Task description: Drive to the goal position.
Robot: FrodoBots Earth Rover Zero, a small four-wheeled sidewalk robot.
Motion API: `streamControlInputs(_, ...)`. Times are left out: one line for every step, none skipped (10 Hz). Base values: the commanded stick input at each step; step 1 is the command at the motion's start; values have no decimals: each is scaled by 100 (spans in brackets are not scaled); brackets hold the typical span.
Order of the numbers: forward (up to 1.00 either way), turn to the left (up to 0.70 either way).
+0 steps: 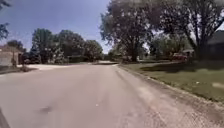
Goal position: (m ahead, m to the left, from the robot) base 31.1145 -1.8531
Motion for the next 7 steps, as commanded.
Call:
streamControlInputs(70,0)
streamControlInputs(70,0)
streamControlInputs(70,0)
streamControlInputs(70,0)
streamControlInputs(70,0)
streamControlInputs(70,0)
streamControlInputs(70,0)
